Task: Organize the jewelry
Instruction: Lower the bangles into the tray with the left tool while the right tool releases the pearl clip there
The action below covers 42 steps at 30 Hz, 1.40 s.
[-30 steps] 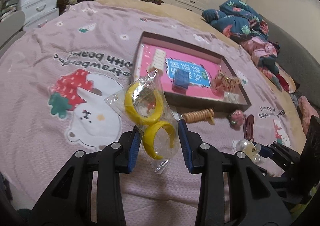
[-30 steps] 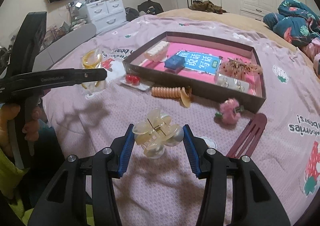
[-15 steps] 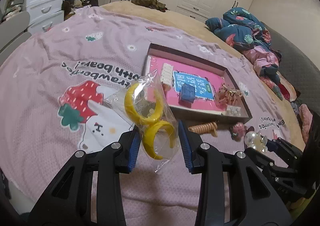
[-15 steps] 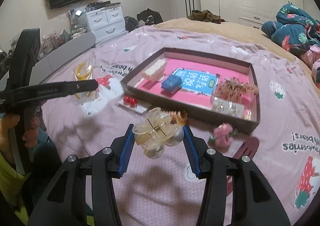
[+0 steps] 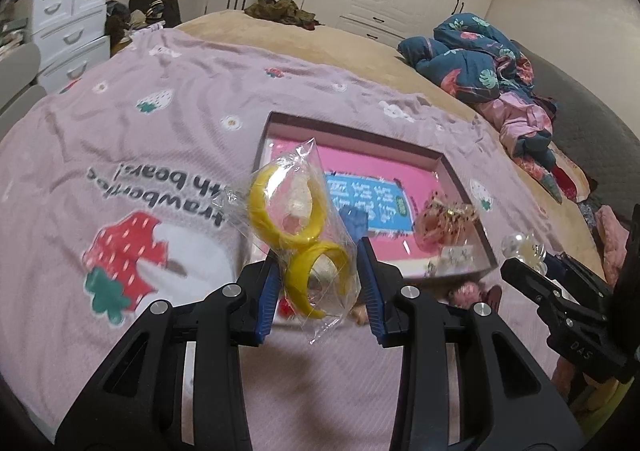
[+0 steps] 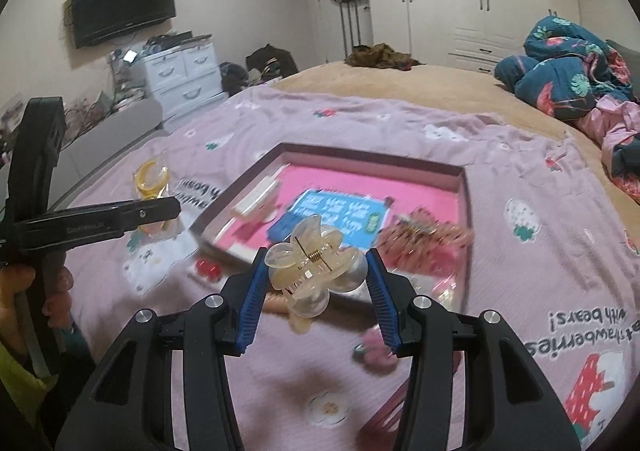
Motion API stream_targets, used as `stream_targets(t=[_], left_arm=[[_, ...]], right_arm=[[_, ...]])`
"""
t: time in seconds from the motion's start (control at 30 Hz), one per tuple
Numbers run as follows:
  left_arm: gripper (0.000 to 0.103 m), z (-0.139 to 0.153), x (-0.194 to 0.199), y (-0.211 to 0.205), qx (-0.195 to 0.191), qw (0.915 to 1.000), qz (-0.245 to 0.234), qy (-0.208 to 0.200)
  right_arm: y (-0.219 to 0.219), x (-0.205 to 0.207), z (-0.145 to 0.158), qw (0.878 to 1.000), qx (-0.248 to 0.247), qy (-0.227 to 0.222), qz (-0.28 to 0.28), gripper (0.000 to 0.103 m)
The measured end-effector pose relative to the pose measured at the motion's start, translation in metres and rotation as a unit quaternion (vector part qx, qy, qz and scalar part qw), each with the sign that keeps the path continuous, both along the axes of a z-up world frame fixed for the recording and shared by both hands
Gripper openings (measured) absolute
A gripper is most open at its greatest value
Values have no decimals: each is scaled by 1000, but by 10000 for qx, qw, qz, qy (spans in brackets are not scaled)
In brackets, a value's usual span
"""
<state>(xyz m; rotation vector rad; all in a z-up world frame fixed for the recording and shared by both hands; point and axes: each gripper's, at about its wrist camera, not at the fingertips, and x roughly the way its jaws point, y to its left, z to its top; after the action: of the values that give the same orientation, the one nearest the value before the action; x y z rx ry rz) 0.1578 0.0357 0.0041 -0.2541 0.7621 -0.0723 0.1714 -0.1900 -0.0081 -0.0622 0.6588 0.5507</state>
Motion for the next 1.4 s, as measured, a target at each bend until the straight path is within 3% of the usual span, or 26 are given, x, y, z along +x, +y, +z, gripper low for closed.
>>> stream_targets(t=[0.3,0.63,1.4], left_arm=[[28,0,30,-13,-13,9998,-190,45],[28,-25,54,-19,28,9992,-272,308],[29,-70,85,-2,18,9976,-37,686]], right_arm=[[-21,28,0,9992,-72,-44,-378,47],[-36,55,-7,9973,-215,-56,-699,47],[-18,103,-49,9940,-578,414,-836,47]])
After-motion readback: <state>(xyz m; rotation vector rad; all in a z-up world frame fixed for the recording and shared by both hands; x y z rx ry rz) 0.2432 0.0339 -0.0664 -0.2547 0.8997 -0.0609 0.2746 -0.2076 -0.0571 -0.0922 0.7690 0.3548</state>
